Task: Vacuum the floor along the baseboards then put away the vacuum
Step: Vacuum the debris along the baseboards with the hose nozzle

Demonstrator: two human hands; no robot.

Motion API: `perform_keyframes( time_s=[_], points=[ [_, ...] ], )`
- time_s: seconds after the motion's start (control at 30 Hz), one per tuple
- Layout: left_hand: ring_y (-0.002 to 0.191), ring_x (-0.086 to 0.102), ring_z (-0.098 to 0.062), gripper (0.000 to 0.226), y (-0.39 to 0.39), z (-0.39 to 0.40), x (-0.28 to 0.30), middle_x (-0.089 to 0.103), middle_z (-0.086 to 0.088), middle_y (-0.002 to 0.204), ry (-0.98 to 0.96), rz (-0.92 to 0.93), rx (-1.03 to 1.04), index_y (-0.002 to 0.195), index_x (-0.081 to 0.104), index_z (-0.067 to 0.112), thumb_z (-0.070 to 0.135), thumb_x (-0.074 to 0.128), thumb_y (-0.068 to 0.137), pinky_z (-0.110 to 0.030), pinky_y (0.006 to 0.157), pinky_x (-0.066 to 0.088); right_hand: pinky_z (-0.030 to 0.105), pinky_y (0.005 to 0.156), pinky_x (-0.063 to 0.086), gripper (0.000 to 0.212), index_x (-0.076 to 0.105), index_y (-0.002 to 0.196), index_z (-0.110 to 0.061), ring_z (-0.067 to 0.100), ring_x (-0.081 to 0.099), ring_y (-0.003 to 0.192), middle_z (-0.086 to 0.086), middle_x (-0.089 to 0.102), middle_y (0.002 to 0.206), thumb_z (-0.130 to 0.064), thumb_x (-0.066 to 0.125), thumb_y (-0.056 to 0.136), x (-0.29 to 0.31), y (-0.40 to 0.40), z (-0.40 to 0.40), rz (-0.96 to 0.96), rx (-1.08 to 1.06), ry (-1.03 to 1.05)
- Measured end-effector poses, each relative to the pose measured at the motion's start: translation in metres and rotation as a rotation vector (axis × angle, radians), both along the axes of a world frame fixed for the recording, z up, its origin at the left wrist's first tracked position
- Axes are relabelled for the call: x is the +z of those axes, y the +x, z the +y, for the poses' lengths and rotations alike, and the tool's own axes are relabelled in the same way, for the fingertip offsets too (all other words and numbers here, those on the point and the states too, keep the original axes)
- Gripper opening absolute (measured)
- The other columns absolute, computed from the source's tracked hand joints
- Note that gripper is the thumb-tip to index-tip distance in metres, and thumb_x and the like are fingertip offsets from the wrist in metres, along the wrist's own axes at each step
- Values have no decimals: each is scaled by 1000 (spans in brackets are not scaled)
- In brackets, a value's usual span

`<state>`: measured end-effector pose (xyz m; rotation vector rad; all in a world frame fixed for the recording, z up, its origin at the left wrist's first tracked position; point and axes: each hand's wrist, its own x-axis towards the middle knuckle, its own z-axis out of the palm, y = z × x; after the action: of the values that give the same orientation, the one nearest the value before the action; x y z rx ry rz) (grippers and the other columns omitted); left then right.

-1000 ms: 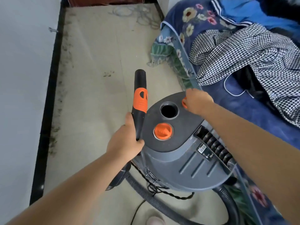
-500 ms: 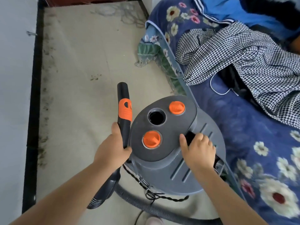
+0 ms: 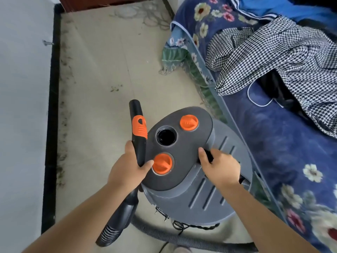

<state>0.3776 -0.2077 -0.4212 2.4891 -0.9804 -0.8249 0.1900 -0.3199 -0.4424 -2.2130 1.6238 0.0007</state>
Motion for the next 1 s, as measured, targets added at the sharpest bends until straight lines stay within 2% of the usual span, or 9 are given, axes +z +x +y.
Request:
perform_keyframes(
  time_s=[0.1, 0.17, 0.3, 0.4, 0.47, 0.53, 0.67, 0.87, 1.0],
  points=[
    [89, 59, -32, 55, 12, 1, -6, 58, -12, 101, 7, 15, 28, 118, 35, 9, 36, 66, 81, -35, 70, 46, 28, 50, 25, 48, 26, 58, -18, 23, 44, 65, -6, 35, 56, -46, 35, 96, 1, 17, -13, 9, 96, -6],
    [89, 58, -31, 57, 22, 1, -11, 57, -13, 102, -4, 44, 60, 120, 37, 9, 38, 66, 80, -38, 72, 49, 28, 54, 28, 48, 26, 59, -19, 22, 44, 66, -7, 35, 56, -47, 33, 96, 3, 32, -26, 30, 164, -19],
    [87, 56, -29, 54, 46, -5, -21, 54, -12, 100, -23, 117, 106, 117, 38, 9, 36, 66, 80, -33, 68, 44, 29, 57, 28, 48, 26, 58, -18, 22, 42, 66, -6, 35, 56, -45, 34, 97, 5, 67, -57, 29, 291, -66],
    [91, 58, -30, 56, 65, -12, -31, 56, -10, 104, -47, 146, 119, 121, 36, 11, 34, 67, 80, -35, 72, 47, 28, 48, 21, 50, 31, 55, -15, 29, 47, 58, 3, 46, 53, -49, 21, 91, -5, 89, -81, -24, 382, -173],
    [97, 59, -31, 60, 76, -17, -37, 57, -9, 109, -58, 175, 139, 126, 33, 12, 34, 67, 81, -39, 78, 49, 22, 44, 13, 51, 44, 53, -11, 33, 53, 48, 11, 55, 50, -43, 20, 86, -16, 101, -96, -83, 434, -295],
    [99, 59, -31, 62, 86, -24, -44, 57, -9, 112, -82, 188, 164, 127, 33, 13, 34, 67, 80, -42, 81, 49, 13, 46, 5, 51, 52, 50, -7, 31, 50, 36, 9, 53, 42, -34, 27, 85, -23, 110, -110, -100, 482, -403],
    [102, 57, -32, 66, 97, -38, -53, 55, -11, 115, -136, 210, 179, 130, 34, 10, 32, 69, 79, -46, 82, 49, 6, 51, 4, 43, 50, 47, -7, 26, 44, 27, 6, 48, 37, -23, 35, 84, -25, 125, -135, -141, 573, -524],
    [106, 56, -31, 78, 97, -58, -53, 53, -10, 121, -148, 247, 228, 138, 28, 12, 32, 72, 76, -47, 85, 49, 17, 41, 19, 41, 49, 49, -7, 26, 43, 27, 6, 47, 37, -20, 34, 85, -23, 136, -167, -129, 697, -496],
    [107, 56, -31, 78, 81, -71, -50, 52, -10, 123, -133, 253, 306, 138, 26, 13, 34, 71, 77, -47, 86, 49, 8, 47, 3, 40, 48, 50, -8, 26, 43, 27, 5, 45, 37, -20, 33, 85, -20, 137, -190, -123, 762, -466]
  ],
)
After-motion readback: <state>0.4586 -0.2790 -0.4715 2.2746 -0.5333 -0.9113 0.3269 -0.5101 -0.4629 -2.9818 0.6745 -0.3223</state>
